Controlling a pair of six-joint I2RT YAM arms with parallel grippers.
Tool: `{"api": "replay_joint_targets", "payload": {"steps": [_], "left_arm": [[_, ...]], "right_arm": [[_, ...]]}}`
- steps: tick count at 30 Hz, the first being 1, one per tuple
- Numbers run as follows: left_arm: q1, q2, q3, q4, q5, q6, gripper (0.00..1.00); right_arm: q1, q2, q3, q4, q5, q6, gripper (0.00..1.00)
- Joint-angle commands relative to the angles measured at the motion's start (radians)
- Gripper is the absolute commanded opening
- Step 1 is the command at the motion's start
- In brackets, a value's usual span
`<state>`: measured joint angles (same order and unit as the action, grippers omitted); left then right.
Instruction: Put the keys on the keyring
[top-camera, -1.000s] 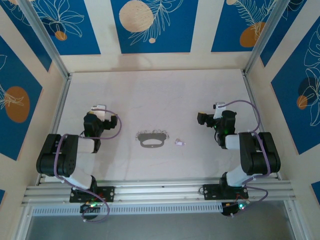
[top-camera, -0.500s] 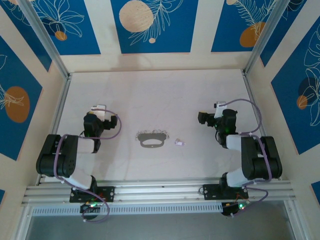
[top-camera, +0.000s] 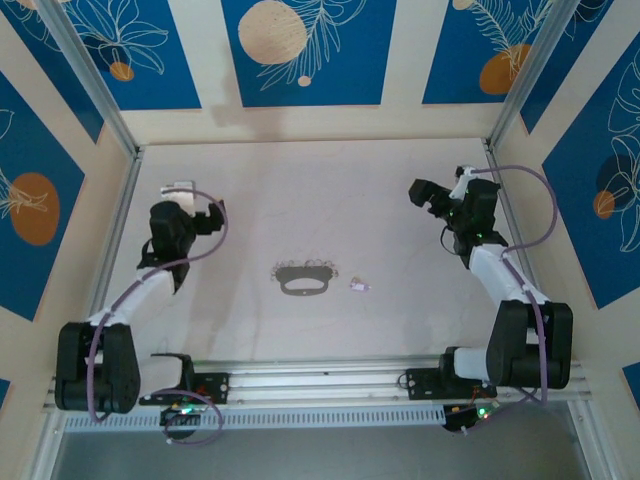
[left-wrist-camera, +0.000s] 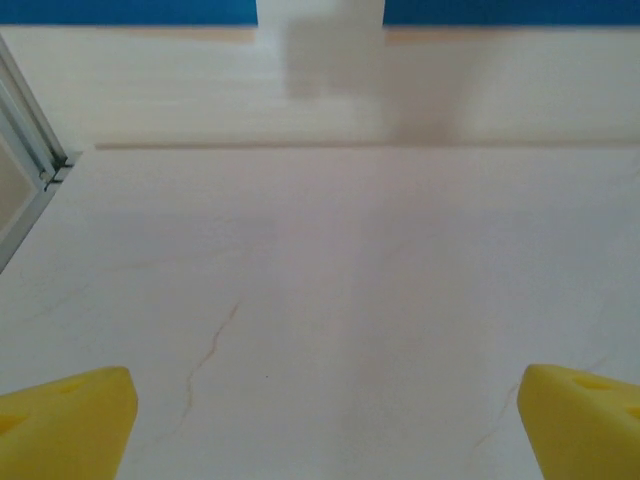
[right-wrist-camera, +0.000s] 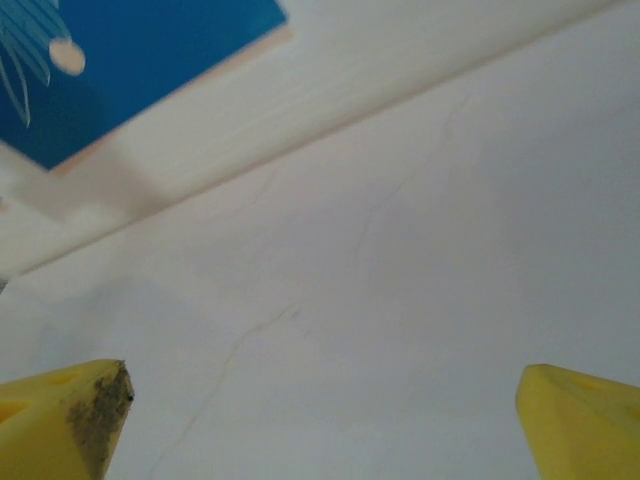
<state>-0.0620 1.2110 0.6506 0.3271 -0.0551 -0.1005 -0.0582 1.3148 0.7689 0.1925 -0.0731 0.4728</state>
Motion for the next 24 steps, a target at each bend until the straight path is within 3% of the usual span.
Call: {"api": "replay_joint_targets", "payload": {"steps": [1, 5, 8, 15, 24], "left_arm": [[-0.027, -0.04, 0.084, -0.255, 0.072, -0.139, 0.93], [-0.082, -0.036, 0.119, -0.398, 0.202, -0.24, 0.89], [-0.166, -0.041, 0.099, -0.43, 0.219, -0.301, 0.88], [-0.444, -0.041, 0.023, -0.39, 0.154, -0.398, 0.88], [-0.66, 0.069, -0.043, -0.249, 0.069, -0.502, 0.88]], "right_arm": [[0.052, 0.021, 0.028, -0.107, -0.121, 0.044, 0.95], [0.142, 0.012, 0.04, -0.195, -0.105, 0.021, 0.91], [0.228, -0.004, 0.035, -0.249, -0.048, 0.006, 0.9], [0.374, -0.061, 0.004, -0.341, 0.069, 0.04, 0.87], [0.385, -0.165, -0.078, -0.419, 0.085, 0.141, 0.87]]}}
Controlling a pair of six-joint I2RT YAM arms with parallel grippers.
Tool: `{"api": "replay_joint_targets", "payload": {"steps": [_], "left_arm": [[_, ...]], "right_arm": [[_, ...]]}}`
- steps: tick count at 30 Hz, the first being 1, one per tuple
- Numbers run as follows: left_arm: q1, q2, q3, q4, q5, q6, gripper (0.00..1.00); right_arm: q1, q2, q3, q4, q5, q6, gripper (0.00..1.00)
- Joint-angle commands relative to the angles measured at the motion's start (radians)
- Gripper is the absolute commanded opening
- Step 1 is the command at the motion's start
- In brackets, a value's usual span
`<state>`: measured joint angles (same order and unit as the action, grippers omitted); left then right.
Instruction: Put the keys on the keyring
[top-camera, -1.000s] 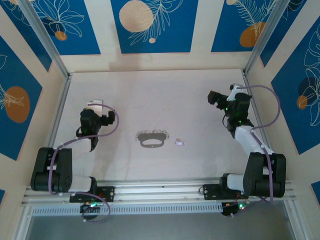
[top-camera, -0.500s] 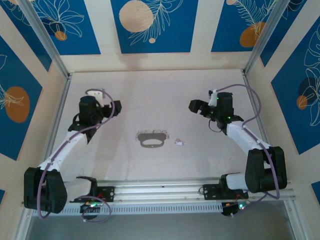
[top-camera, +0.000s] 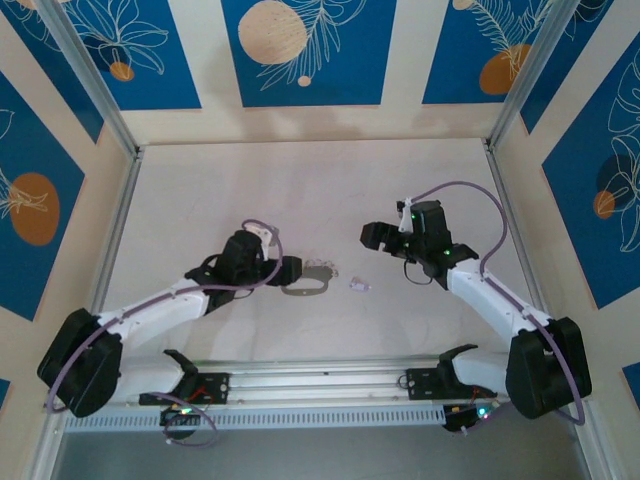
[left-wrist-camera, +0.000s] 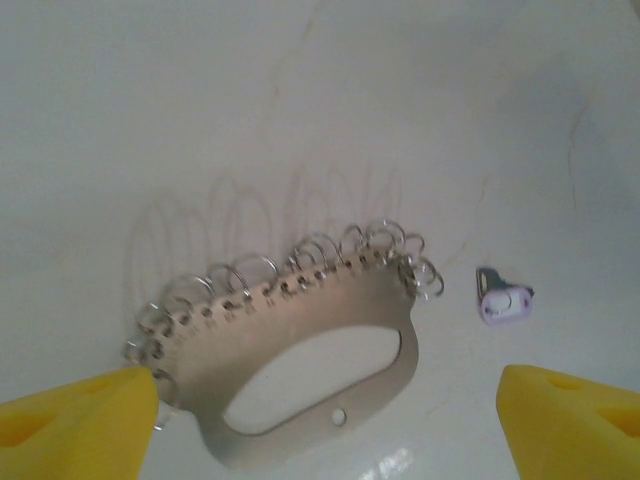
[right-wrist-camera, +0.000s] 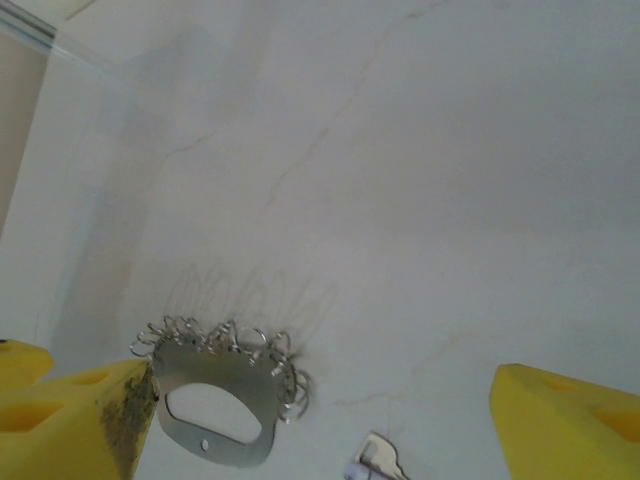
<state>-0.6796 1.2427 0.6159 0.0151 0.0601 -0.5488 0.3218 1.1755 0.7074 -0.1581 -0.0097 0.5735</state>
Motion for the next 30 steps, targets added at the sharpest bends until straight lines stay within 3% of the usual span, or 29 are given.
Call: {"api": "replay_joint_targets", "payload": {"steps": [1, 7, 9, 10, 18, 30], "left_arm": [[-0.055, 0.053, -0.007, 0.077, -0.048, -0.061, 0.88], [-0.098, 0.181, 0.024, 0.164, -0.042, -0.106, 0.88], [-0.103, 0.216, 0.036, 0.186, -0.038, -0.116, 0.88], [-0.104, 0.23, 0.039, 0.197, -0.034, -0.123, 0.88], [-0.109, 0.319, 0.04, 0.292, -0.049, -0.152, 0.88], [-0.095, 0.44, 0.131, 0.289, -0.077, -0.088, 0.9]], "right_arm": [[0.005, -0.032, -0.017, -0.082, 0.021, 0.036, 0.87], [0.0, -0.053, -0.02, -0.122, 0.007, -0.014, 0.88], [-0.005, -0.054, -0.017, -0.128, -0.009, -0.031, 0.92], [-0.004, -0.055, -0.014, -0.133, -0.003, -0.03, 0.99], [-0.011, -0.063, -0.004, -0.136, 0.03, -0.004, 0.99], [0.002, -0.041, -0.07, -0.014, -0.198, 0.022, 0.98]]}}
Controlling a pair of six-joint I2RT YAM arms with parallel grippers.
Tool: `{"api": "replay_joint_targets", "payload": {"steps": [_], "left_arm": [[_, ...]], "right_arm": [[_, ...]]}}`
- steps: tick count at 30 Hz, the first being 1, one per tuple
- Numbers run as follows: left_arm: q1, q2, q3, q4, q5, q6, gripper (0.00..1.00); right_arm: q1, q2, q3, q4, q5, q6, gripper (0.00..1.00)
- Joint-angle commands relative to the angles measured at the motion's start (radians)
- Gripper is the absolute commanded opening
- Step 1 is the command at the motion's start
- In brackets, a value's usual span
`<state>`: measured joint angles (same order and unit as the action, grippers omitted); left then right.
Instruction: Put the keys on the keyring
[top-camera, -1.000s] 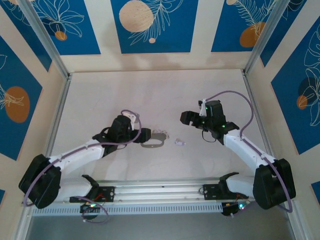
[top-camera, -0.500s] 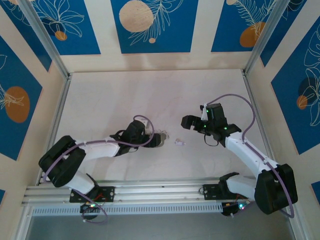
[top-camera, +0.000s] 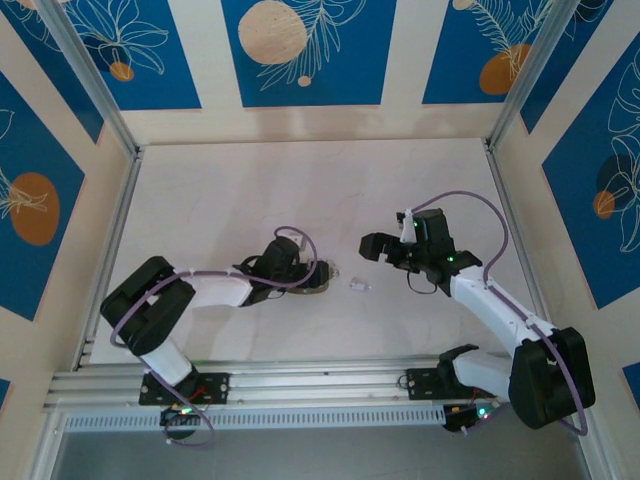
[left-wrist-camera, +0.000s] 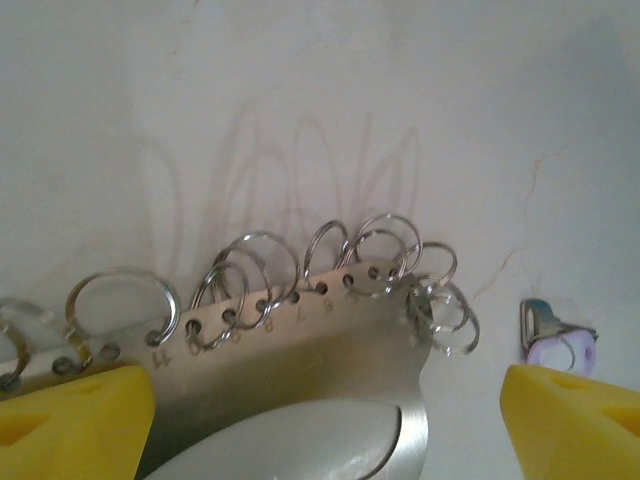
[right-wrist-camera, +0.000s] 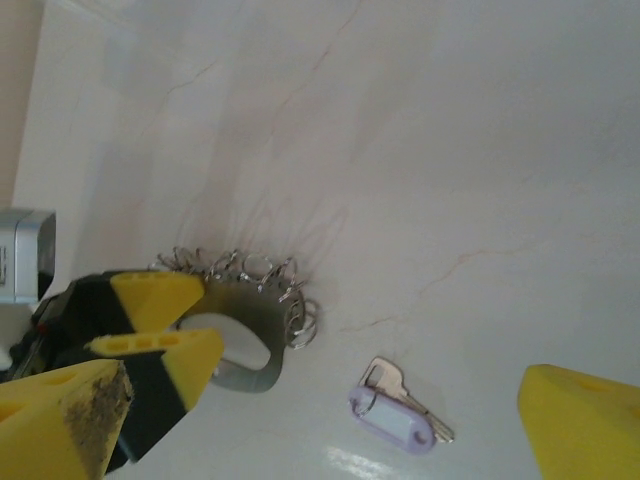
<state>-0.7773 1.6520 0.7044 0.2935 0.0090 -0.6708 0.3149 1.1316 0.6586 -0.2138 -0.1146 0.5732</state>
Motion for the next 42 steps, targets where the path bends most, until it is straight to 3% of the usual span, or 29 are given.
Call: {"api": "replay_joint_targets", "payload": {"steps": [1, 14, 22, 27, 35, 42], "left_arm": [[0.007, 0.039, 0.052, 0.009, -0.027, 0.038, 0.9], [0.179, 0.182, 0.19, 0.034, 0.068, 0.132, 0.9], [0.245, 0.163, 0.305, 0.012, 0.237, 0.191, 0.9], [0.245, 0.07, 0.236, 0.094, 0.301, 0.107, 0.9], [0.245, -0.073, 0.027, 0.141, 0.213, 0.063, 0.9], [0.245, -0.156, -0.082, 0.144, 0.166, 0.048, 0.9]], "right_arm": [[0.012, 0.006, -0.024, 0.043, -0.101, 0.023, 0.97], [0.086, 0.161, -0.003, 0.12, -0.174, 0.047, 0.86], [0.156, 0.3, 0.088, 0.158, -0.144, 0.052, 0.82], [0.161, 0.418, 0.158, 0.189, -0.162, 0.054, 0.81], [0.189, 0.603, 0.263, 0.211, -0.201, 0.068, 0.77], [0.214, 0.667, 0.305, 0.219, -0.214, 0.086, 0.76]]}}
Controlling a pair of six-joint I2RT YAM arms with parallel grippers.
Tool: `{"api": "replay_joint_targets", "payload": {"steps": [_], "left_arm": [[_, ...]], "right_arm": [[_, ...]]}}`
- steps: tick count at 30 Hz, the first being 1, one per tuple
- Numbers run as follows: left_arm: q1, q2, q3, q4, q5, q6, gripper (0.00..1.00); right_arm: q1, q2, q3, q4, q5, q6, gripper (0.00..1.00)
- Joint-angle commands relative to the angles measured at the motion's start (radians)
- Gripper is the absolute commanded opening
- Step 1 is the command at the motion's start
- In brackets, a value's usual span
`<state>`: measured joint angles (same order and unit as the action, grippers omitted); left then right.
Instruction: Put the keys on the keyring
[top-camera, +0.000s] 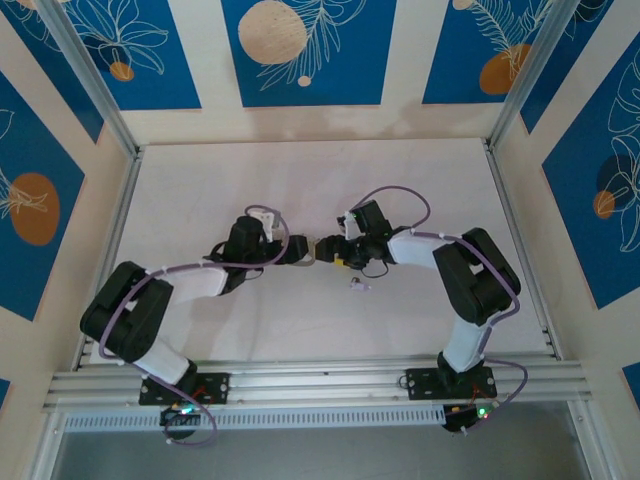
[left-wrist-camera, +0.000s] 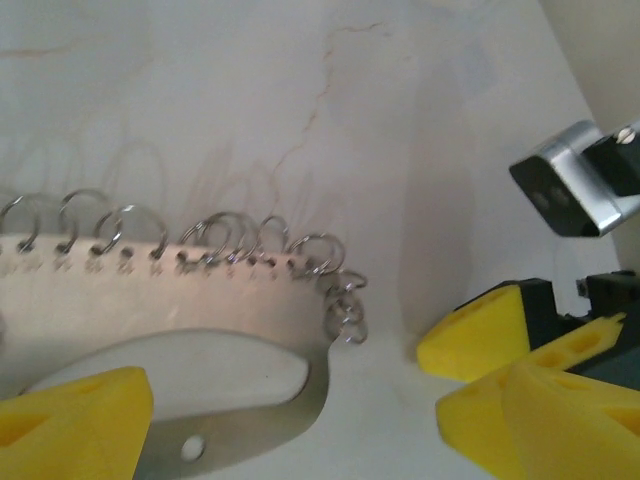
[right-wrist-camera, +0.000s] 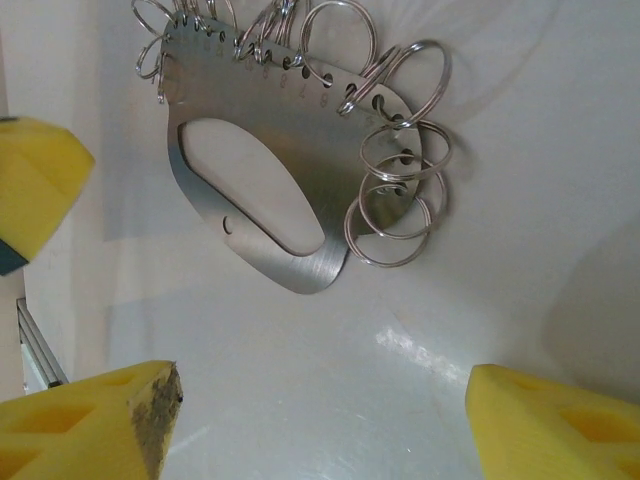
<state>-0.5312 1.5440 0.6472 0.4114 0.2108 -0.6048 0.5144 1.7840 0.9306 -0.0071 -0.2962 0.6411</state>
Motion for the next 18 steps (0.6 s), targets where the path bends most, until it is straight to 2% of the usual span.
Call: {"api": "replay_joint_targets", "payload": {"steps": [1, 18], "left_arm": [[-0.001, -0.055, -0.032, 0.025, -0.044, -0.018, 0.9], [-0.001, -0.104, -0.071, -0.003, -0.1, 0.007, 0.91]], "right_arm": [[0.019, 0.022, 0.038, 0.013, -0.034, 0.019, 0.76], [0.011, 0.117, 0.15, -0.024, -0.009, 0.002, 0.74]]}}
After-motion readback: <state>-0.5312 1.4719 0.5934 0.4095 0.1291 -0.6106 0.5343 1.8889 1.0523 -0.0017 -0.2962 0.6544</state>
